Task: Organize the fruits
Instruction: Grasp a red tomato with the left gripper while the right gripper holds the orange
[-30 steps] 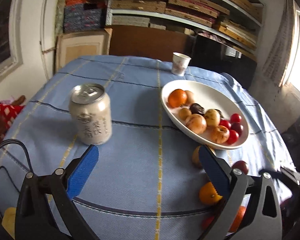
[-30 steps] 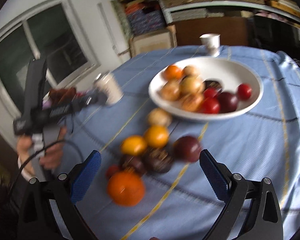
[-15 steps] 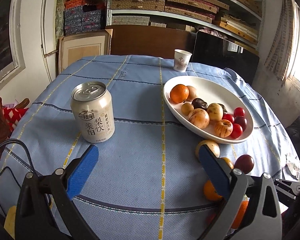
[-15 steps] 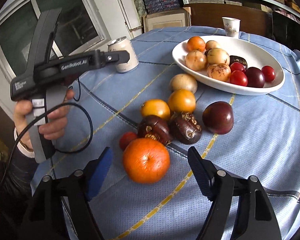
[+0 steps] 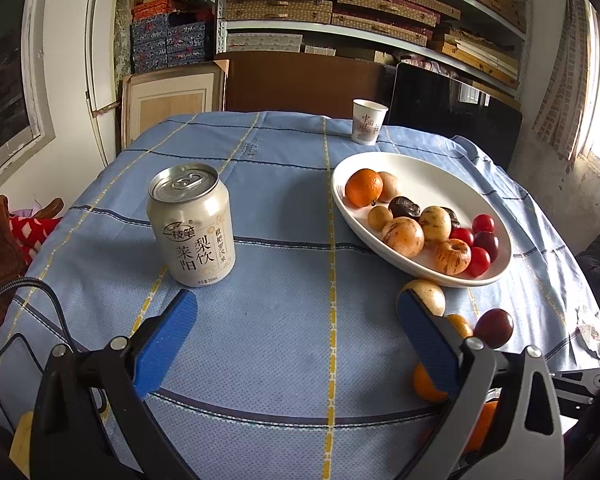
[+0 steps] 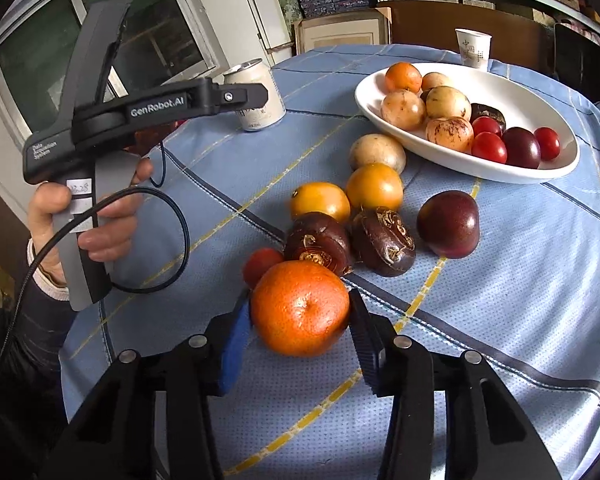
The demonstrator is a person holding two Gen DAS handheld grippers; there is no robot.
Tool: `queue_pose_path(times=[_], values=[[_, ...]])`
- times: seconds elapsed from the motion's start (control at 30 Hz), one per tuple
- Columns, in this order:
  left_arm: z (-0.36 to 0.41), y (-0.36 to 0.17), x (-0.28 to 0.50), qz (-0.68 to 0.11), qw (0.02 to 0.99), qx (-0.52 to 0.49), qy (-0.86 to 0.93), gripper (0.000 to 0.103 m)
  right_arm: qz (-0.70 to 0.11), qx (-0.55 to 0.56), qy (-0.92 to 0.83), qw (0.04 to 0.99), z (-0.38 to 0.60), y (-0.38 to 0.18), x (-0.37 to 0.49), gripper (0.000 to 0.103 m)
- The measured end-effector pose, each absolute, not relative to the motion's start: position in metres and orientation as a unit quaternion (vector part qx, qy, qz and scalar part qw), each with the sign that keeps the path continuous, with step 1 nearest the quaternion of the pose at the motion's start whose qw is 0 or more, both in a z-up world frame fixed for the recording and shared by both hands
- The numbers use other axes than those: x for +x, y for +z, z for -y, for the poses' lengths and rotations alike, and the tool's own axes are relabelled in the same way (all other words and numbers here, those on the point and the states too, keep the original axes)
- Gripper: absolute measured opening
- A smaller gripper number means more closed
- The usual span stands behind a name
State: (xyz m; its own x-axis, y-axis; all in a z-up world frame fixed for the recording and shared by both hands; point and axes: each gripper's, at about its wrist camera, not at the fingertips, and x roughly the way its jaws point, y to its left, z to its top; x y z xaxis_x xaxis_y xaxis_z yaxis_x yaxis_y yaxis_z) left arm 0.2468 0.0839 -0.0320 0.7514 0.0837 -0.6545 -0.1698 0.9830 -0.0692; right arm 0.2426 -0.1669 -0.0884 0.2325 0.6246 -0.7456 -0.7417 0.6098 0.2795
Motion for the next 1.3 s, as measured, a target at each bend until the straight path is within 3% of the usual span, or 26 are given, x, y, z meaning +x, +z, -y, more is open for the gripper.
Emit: queue_pose_path(times=[0.2, 0.43, 0.5, 0.57, 0.67, 0.7, 1.2, 1.3], values=[[-0.077, -0.034, 0.245, -0.356, 0.933, -0.045, 0.033, 0.098, -0.427, 0.047, 0.449, 0.783, 0.208, -0.069, 0.263, 0.048], [-0.041, -0.04, 0.212, -0.361, 0.927, 0.046, -0.091, 0.098, -0.428, 0.083, 0.404, 0.805, 0.233, -0.068, 0.279, 0.048], [-0.037, -0.042, 0.202, -0.362, 0.924, 0.044, -0.118, 0.095, -0.426, 0.083, 0.409, 0.803, 0.232, -0.067, 0.276, 0.048], [-0.032, -0.048, 0.197, -0.373, 0.916, 0.042, -0.138, 0.076, -0.426, 0.077, 0.411, 0.803, 0.228, -0.069, 0.275, 0.048], [-0.02, -0.057, 0.197, -0.393, 0.904, 0.051, -0.157, 0.055, -0.429, 0.075, 0.409, 0.802, 0.228, -0.071, 0.275, 0.048], [-0.017, -0.06, 0.197, -0.399, 0.901, 0.055, -0.162, 0.053, -0.429, 0.076, 0.408, 0.802, 0.228, -0.071, 0.275, 0.048], [0.001, -0.077, 0.199, -0.425, 0.884, 0.079, -0.179, 0.051, -0.433, 0.074, 0.405, 0.802, 0.226, -0.073, 0.275, 0.048], [0.004, -0.079, 0.2, -0.429, 0.881, 0.08, -0.182, 0.04, -0.435, 0.072, 0.404, 0.802, 0.226, -0.074, 0.275, 0.048]])
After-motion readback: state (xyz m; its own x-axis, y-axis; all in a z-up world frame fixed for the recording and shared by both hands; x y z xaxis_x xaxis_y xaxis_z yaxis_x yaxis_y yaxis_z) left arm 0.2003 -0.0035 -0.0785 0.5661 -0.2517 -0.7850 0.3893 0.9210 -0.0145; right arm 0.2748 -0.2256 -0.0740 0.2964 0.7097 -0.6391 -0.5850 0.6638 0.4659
